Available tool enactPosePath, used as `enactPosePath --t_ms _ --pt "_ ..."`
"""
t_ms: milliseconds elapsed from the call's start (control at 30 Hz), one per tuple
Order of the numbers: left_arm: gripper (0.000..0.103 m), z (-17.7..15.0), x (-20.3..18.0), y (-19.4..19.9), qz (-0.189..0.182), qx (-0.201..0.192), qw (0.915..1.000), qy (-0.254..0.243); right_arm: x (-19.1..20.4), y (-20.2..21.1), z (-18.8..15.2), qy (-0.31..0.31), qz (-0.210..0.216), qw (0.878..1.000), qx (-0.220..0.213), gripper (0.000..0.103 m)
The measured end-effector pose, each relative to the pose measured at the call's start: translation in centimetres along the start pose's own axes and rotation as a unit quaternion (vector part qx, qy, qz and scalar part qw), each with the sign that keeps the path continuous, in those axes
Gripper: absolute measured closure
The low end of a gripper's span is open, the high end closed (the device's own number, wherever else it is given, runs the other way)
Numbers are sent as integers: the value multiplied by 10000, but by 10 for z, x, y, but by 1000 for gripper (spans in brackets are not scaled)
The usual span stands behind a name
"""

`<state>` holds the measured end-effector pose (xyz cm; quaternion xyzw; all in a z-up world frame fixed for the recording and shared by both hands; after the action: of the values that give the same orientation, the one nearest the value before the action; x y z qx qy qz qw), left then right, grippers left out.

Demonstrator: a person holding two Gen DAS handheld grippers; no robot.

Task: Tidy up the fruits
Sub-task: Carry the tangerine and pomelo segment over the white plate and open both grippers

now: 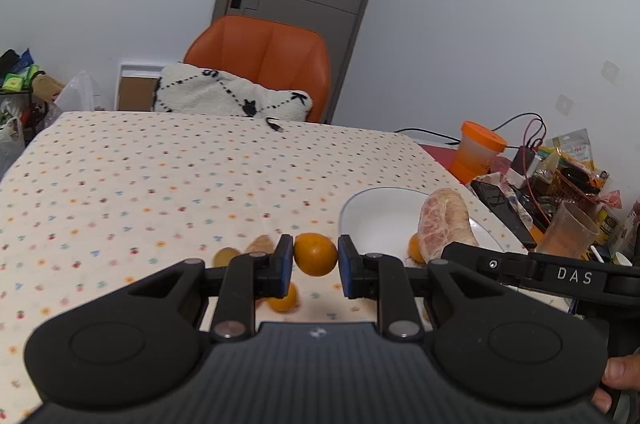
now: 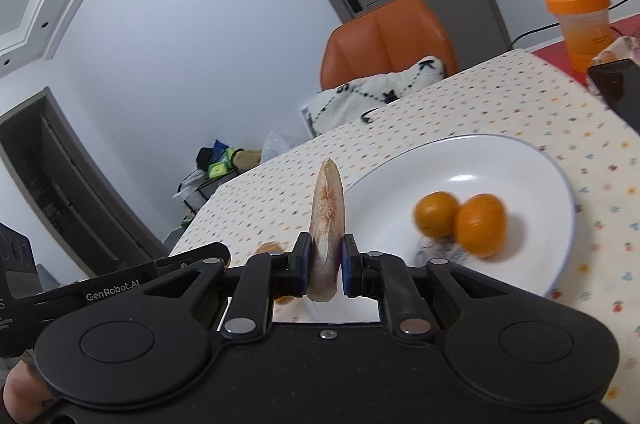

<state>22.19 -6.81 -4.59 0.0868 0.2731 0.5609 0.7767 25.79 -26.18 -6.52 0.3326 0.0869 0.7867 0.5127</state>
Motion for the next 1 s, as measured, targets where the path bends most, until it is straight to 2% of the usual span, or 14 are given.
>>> enactPosePath --t_ms 467,533,667,800,1000 --pt "81 1 -26 -41 -237 253 9992 -178 -37 -13 3 -201 -192 9995 138 88" --pt "81 -1 -28 -46 -267 300 9990 -179 -41 -14 3 -198 -248 9994 140 81" --pt "81 -2 -32 -55 -327 374 9986 -178 -47 -11 5 -273 -247 9993 101 79" --pt "80 -4 -36 -60 -384 430 9982 -151 -51 -8 5 -312 -282 9991 89 78" --pt "77 -3 -33 -54 -282 411 9987 -60 -50 -4 3 -311 -284 9991 106 77"
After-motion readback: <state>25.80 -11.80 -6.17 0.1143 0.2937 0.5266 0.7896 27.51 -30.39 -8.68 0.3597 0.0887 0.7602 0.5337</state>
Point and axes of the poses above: each gripper's, at about its wrist camera, not at the fingertips, and y roughly against the way its jaws point, x to its left, z to its top, the point moved 7 cm from there along -y, roughly the way its jaws point, and after that the axes turned 10 degrees about -z, right-handed, at the moved point
